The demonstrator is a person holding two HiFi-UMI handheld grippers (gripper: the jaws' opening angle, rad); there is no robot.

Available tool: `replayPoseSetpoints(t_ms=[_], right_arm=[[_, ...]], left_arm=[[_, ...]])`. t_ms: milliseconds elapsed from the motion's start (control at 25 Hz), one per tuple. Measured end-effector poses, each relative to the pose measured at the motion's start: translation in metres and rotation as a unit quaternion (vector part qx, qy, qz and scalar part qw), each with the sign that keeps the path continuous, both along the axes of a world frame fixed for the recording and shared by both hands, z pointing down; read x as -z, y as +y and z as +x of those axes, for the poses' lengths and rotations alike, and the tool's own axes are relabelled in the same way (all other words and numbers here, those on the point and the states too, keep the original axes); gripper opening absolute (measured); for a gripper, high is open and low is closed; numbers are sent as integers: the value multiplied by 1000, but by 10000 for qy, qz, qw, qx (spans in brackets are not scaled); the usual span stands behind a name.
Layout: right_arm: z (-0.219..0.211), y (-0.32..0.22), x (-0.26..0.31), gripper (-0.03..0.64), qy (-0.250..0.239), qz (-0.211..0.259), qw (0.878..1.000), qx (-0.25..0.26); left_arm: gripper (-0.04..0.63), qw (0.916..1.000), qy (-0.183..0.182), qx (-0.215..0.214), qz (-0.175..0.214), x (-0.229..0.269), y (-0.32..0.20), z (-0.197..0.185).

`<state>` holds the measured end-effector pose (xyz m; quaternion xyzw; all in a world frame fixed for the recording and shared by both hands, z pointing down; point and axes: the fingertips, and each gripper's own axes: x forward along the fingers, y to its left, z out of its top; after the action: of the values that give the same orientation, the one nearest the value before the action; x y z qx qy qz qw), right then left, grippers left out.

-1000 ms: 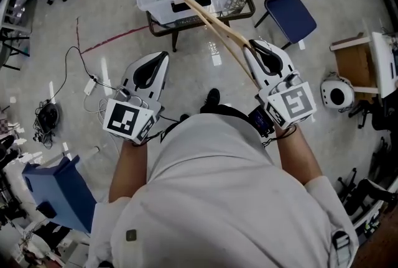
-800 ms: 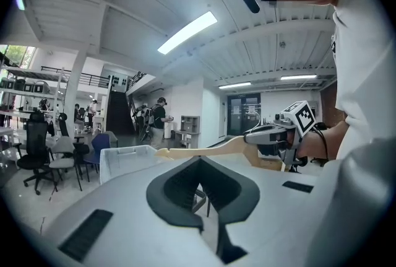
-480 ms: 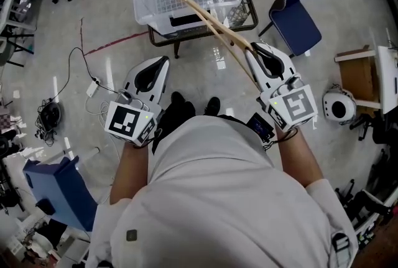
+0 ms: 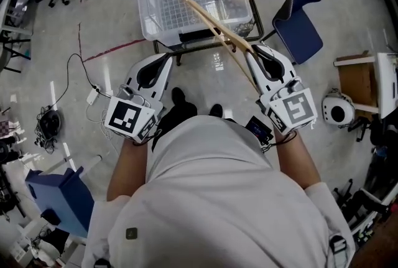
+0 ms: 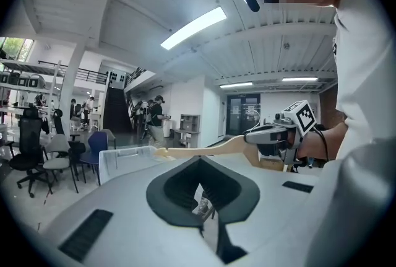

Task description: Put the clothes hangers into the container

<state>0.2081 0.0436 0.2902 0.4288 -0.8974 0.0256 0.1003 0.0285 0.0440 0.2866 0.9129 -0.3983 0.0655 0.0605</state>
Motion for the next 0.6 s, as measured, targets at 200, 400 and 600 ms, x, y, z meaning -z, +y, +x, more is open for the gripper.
replayPoseSetpoints(t_ms=[200,400,600], right_arm=[[-34,-38,5,63,76,34,9999,-130],[-67,-68,11,63,166,44,9994,-287],[-99,-93,14,63,188,103,9984,-516]], left_arm=[[16,9999,88,-134,10,1,-37,-34],[17,9996,166,-243,37,5,-67,-76],[16,9992,201,-350,24,5,-93,-115]])
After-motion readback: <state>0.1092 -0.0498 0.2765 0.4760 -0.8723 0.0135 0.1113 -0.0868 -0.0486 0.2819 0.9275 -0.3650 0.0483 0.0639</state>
